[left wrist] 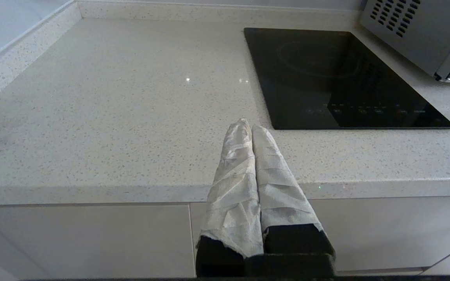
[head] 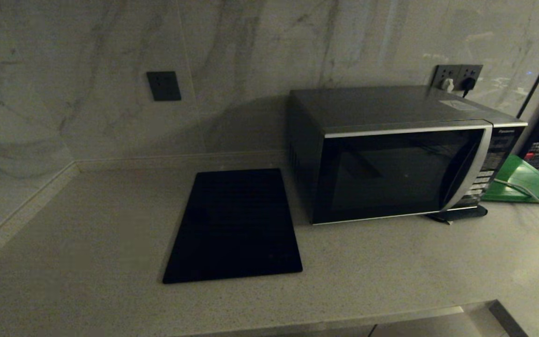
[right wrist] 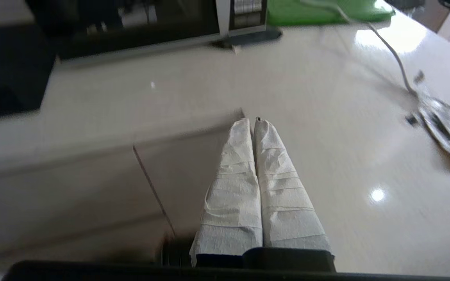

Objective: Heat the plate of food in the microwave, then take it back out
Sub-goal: Open the microwave oven

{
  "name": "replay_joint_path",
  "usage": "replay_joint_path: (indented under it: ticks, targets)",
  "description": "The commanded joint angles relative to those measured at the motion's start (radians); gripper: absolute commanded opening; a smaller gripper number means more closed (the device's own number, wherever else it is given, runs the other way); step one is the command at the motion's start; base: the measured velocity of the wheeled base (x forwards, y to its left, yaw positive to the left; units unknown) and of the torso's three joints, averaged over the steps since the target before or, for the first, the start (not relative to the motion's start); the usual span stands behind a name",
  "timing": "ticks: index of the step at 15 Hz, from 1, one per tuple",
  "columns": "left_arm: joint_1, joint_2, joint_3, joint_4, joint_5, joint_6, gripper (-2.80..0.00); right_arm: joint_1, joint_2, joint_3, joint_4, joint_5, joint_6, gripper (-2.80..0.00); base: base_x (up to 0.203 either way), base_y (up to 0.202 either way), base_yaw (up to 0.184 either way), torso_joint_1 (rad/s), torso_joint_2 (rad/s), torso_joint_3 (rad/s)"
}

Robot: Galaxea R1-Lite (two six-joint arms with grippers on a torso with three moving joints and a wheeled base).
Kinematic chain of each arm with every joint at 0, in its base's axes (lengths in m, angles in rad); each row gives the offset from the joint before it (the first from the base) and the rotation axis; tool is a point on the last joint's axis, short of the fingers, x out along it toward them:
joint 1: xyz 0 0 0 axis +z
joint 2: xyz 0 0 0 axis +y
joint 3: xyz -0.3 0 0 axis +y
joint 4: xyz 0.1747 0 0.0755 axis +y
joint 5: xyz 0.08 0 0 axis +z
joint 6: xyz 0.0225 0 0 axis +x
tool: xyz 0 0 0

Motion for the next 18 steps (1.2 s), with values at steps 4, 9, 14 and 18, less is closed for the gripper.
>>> replay_joint_path:
  ticks: [4, 9, 14, 18]
  targets:
    - [0.001, 0.002, 0.000, -0.001, 0.001, -0.001, -2.80, 0.000, 0.000, 0.376, -0.383, 0.042, 0.076, -2.80, 0.000, 0.000, 0.000, 0.000, 0.00, 0.000]
    - [0.001, 0.002, 0.000, -0.001, 0.001, -0.001, -2.80, 0.000, 0.000, 0.686, -0.719, 0.072, 0.063, -2.80, 0.000, 0.000, 0.000, 0.000, 0.00, 0.000]
    - [0.001, 0.002, 0.000, -0.001, 0.002, -0.001, -2.80, 0.000, 0.000, 0.773, -0.856, 0.146, 0.015, -2.80, 0.000, 0.000, 0.000, 0.000, 0.00, 0.000]
    - [0.001, 0.002, 0.000, -0.001, 0.001, -0.001, -2.80, 0.000, 0.000, 0.773, -0.856, 0.147, 0.040, -2.80, 0.000, 0.000, 0.000, 0.000, 0.00, 0.000]
